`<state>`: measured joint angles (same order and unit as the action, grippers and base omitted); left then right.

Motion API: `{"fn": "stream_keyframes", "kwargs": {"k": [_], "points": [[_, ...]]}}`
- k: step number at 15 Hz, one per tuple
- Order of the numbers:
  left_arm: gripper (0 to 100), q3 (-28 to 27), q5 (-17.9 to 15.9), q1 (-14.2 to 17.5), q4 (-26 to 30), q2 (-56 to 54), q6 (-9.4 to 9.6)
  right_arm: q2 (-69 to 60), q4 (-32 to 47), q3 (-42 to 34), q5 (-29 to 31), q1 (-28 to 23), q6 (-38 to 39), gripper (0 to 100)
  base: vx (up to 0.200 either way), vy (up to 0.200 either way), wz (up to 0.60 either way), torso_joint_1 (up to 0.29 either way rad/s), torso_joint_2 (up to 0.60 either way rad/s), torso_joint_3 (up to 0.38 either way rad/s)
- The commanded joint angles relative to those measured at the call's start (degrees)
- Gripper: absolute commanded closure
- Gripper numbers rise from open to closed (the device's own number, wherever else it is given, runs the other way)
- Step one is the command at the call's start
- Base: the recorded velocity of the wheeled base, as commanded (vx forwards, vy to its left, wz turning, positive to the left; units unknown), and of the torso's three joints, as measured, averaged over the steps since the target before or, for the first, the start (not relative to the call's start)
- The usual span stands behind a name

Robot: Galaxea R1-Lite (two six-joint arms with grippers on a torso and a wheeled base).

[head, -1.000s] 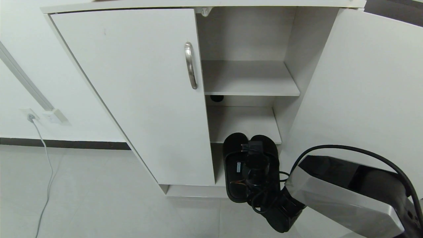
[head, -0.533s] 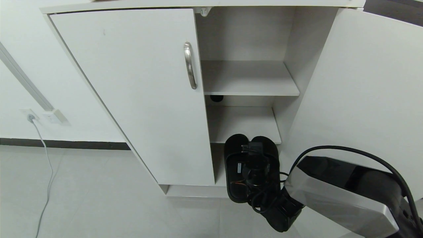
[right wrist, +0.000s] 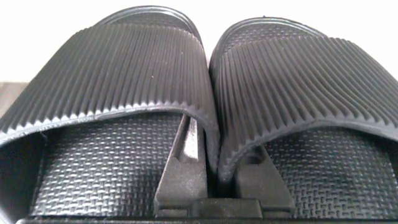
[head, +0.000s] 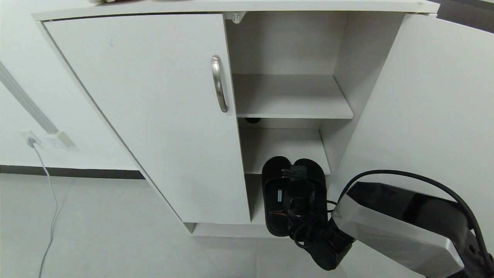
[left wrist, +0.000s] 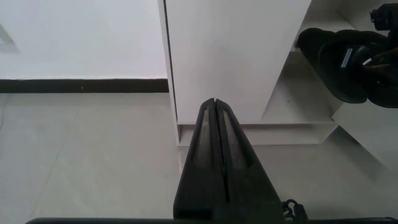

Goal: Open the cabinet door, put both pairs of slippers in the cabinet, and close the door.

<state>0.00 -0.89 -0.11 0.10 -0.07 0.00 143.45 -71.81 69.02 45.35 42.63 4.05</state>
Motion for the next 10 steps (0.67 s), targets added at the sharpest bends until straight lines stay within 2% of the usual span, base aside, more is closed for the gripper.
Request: {"fn": "stream_keyframes", "kwargs": {"k": [1,4,10], "points": [[100,0.0,0.0,0.0,0.0,0.1,0.00,-0.2,-0.1,0.0,0.0,0.1,0.0,100,0.200,0.000,0.00,0.002,0.00,0.002],[100,0.0,0.0,0.0,0.0,0.1,0.00,-0.2,-0.2,-0.1,0.2,0.1,-0.1,100,0.200,0.000,0.00,0.006,0.00,0.002],[100,0.0,0.0,0.0,0.0,0.1,-0.09,-0.2,0.0,-0.2,0.0,0.2,-0.8,100,0.000,0.000,0.00,0.000,0.00,0.000]]}}
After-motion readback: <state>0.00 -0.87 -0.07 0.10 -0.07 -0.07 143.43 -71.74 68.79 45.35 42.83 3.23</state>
